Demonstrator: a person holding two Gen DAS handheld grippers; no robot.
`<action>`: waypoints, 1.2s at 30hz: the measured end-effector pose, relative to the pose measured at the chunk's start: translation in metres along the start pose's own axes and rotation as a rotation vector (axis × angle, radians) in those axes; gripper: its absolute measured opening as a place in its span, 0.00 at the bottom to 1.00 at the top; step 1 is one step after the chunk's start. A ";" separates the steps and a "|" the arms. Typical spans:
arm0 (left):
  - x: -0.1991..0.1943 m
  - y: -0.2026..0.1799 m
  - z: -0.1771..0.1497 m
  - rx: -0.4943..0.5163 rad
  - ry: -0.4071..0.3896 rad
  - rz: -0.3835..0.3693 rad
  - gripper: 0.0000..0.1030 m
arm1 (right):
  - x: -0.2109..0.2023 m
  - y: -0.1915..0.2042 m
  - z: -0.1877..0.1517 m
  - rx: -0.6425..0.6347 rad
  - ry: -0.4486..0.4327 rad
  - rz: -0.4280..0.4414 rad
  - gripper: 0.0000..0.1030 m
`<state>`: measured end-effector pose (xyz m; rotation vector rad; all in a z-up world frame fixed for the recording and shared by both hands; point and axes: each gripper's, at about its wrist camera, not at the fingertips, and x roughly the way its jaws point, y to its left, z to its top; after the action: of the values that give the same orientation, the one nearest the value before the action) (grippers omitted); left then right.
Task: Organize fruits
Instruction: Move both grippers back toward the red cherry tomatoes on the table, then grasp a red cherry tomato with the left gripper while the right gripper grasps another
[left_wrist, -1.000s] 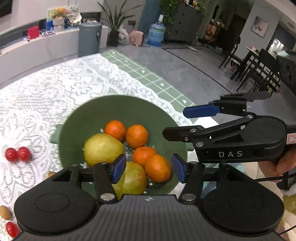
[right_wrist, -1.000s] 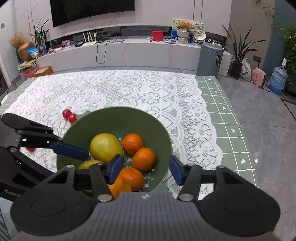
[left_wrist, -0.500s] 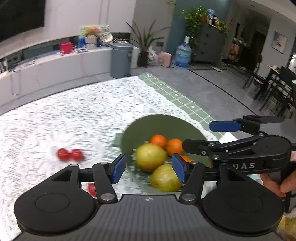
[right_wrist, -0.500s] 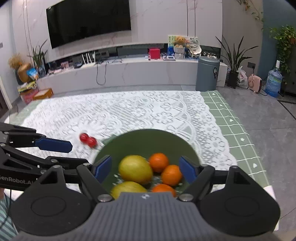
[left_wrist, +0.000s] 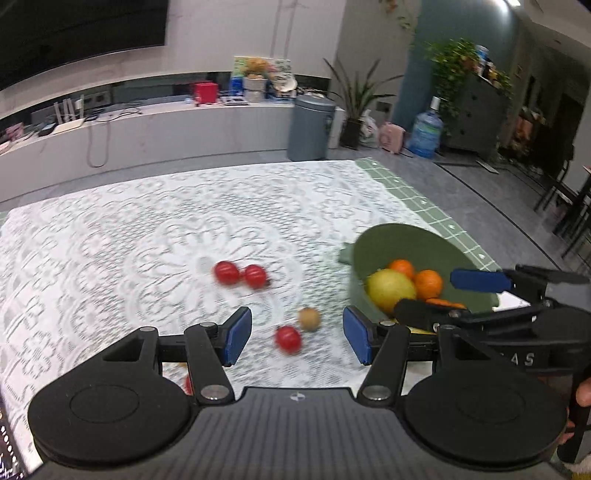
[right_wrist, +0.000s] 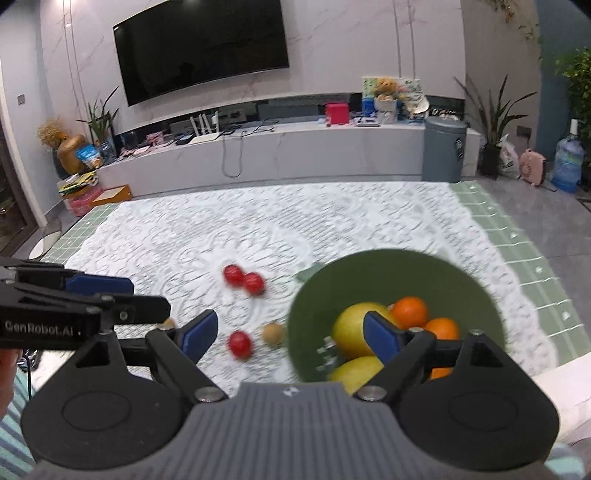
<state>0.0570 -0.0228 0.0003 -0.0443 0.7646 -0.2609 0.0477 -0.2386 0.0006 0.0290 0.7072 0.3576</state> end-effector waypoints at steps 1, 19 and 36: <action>-0.003 0.007 -0.004 -0.007 -0.002 0.006 0.65 | 0.002 0.004 -0.003 -0.003 0.003 0.006 0.81; -0.007 0.055 -0.049 -0.090 0.026 0.062 0.65 | 0.038 0.063 -0.042 -0.195 0.055 0.004 0.81; 0.025 0.077 -0.065 -0.149 0.083 0.085 0.51 | 0.077 0.083 -0.053 -0.348 0.092 0.019 0.48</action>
<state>0.0461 0.0491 -0.0739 -0.1424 0.8654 -0.1246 0.0420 -0.1404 -0.0758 -0.3124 0.7277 0.4985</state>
